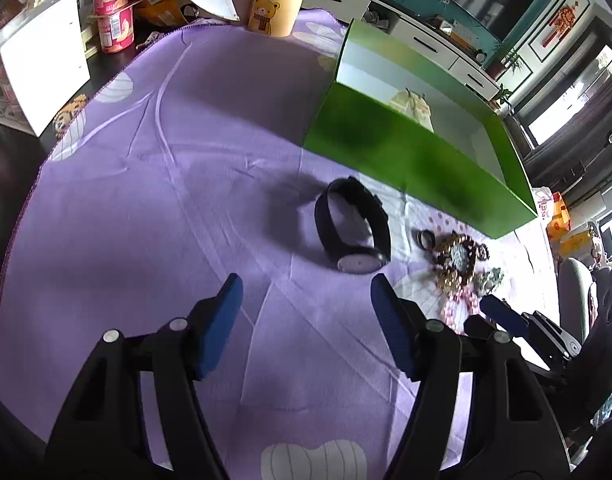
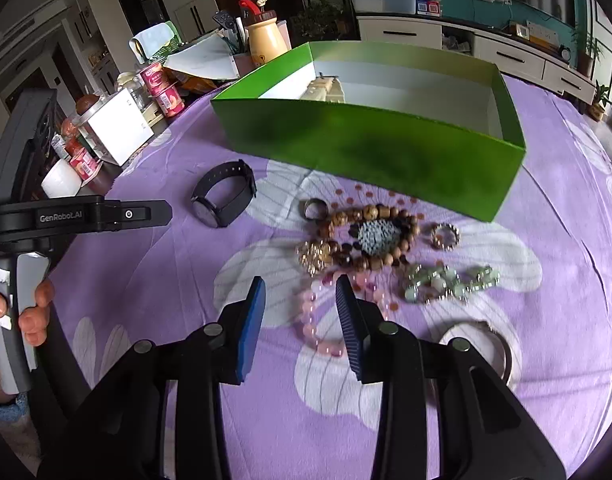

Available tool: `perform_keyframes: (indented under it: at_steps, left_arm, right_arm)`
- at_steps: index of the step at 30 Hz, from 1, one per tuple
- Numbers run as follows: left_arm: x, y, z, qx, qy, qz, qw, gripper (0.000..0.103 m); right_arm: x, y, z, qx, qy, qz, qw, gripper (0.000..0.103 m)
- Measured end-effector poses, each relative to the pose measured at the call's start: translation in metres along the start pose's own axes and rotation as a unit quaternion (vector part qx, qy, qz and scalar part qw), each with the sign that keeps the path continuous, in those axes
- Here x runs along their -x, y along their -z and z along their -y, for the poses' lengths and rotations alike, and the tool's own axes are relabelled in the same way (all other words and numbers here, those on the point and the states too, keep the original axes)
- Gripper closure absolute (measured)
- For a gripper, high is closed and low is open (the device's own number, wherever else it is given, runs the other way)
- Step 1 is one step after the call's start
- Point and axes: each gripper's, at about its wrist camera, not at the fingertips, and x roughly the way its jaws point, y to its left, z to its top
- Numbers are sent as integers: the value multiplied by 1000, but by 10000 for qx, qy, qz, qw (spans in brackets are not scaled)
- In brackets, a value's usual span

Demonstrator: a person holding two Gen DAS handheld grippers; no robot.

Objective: Organize jewelry
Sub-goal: 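Move both tools back over the table toward the black watch and brooch, then grasp the black watch strap with the left tool while the right tool grasps the gold butterfly brooch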

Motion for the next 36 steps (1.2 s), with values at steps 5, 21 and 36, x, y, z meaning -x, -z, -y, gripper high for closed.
perform_keyframes:
  at_steps: [5,21,36]
  left_arm:
    - [-7,-13,5,6,-10,19,10000,35]
    - [-47,-42,11,115,-76,-339,9993,37]
    - [-59,-43,24,-285,-479,-400,9976,98]
  right_arm:
    - [-14,-6,-1,102,82,-26,9999,66]
    - [-39,-11,-8,427,267,-93,9987,82]
    - [-13,-8,-1,197,0,152,9997,83]
